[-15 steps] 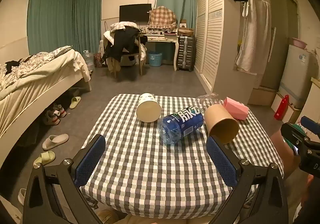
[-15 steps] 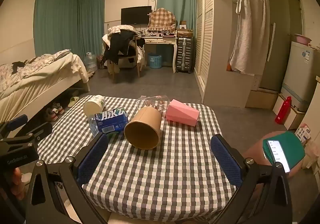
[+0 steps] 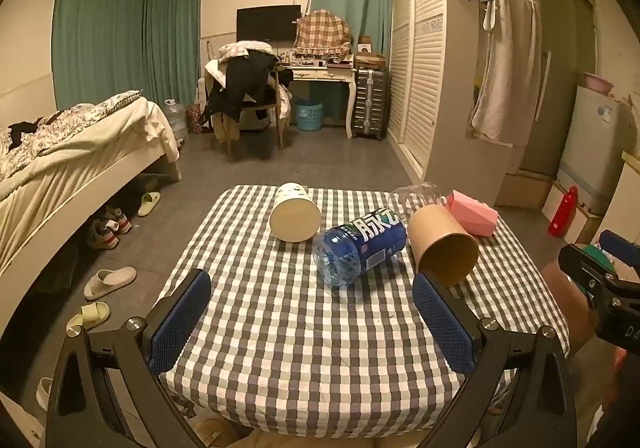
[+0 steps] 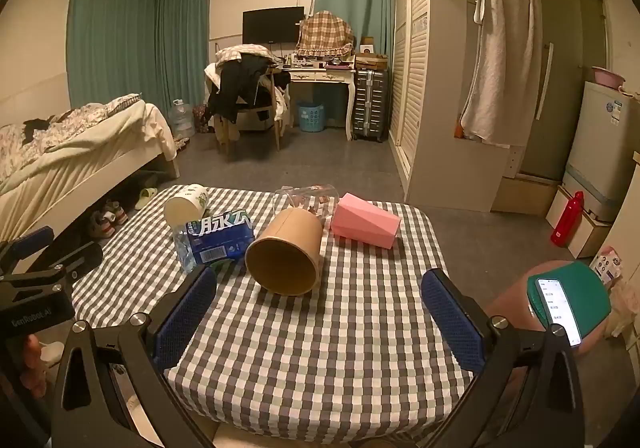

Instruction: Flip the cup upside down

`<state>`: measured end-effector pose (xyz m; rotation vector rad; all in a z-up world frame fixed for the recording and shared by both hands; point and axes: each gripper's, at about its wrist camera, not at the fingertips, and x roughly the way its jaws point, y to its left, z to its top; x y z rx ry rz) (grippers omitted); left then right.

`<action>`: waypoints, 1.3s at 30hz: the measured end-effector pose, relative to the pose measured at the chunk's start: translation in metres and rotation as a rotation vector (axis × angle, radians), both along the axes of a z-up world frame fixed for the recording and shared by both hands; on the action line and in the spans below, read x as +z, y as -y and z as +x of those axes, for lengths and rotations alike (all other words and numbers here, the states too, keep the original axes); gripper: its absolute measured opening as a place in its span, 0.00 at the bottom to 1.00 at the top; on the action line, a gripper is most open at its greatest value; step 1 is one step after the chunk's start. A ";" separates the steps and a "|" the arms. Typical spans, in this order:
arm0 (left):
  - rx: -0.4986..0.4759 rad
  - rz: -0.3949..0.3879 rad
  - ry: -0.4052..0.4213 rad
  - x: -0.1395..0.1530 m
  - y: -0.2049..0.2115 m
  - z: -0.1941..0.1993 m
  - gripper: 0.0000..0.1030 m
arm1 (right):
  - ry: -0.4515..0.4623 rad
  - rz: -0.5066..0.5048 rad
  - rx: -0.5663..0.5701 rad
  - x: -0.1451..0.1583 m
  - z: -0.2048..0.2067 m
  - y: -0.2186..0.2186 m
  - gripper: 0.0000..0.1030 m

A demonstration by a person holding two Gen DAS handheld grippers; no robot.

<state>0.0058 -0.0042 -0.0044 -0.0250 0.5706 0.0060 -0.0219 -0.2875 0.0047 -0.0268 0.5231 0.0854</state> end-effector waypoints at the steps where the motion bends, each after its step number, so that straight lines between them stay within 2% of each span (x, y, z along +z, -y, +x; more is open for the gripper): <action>1: 0.000 0.002 0.000 0.000 0.000 0.000 1.00 | -0.018 0.000 0.003 0.003 0.007 0.001 1.00; 11: -0.003 0.004 -0.004 -0.004 0.002 0.000 1.00 | -0.020 0.000 0.003 -0.005 0.009 0.000 1.00; 33: -0.003 0.009 -0.006 -0.004 0.003 0.000 1.00 | -0.027 0.000 0.004 -0.003 0.010 0.001 1.00; 34: -0.003 0.009 -0.005 -0.004 0.004 0.000 1.00 | -0.028 -0.001 0.006 -0.013 0.015 -0.001 1.00; 39: -0.002 0.009 -0.007 -0.004 0.004 0.000 1.00 | -0.028 -0.001 0.006 -0.012 0.015 -0.001 1.00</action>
